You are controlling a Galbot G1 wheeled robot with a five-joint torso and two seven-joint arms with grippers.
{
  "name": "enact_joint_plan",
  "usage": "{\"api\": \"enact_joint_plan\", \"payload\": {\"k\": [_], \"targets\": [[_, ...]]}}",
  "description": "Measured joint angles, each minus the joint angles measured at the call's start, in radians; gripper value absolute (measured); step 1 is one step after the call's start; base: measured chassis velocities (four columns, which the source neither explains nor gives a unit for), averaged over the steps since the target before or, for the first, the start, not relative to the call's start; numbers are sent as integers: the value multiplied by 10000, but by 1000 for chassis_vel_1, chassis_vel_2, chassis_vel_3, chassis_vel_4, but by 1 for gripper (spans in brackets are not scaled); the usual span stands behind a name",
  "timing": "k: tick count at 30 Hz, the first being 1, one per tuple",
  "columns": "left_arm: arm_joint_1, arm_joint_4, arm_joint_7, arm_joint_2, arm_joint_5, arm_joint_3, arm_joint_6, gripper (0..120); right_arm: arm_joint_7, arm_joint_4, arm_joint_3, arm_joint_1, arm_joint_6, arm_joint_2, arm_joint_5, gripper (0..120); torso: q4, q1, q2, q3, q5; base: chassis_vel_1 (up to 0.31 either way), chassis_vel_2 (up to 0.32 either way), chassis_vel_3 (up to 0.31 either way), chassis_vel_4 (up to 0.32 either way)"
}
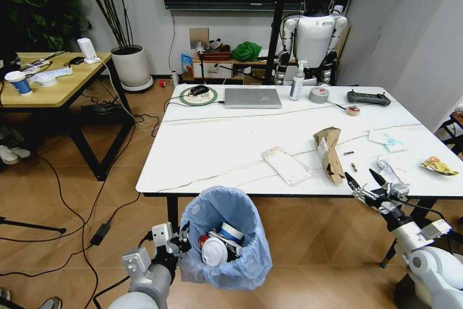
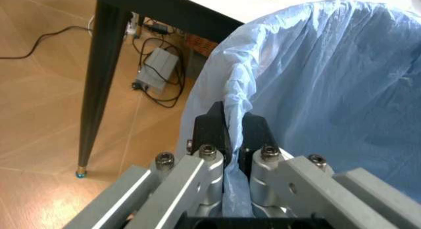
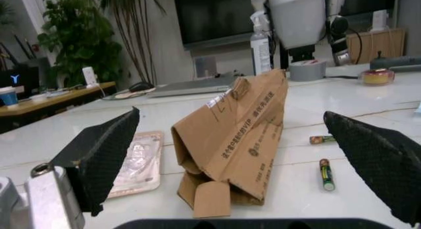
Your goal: Pick up the trash bin and place the trash from the table into it.
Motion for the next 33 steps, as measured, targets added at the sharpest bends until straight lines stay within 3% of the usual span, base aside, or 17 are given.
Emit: {"api": "enact_joint_plan", "payload": {"k": [33], "targets": [[224, -271, 3, 218, -51, 78, 15, 0, 172, -60, 89, -27, 205, -46, -112, 100, -4, 0, 0, 0, 1, -71, -67, 66, 69]]}}
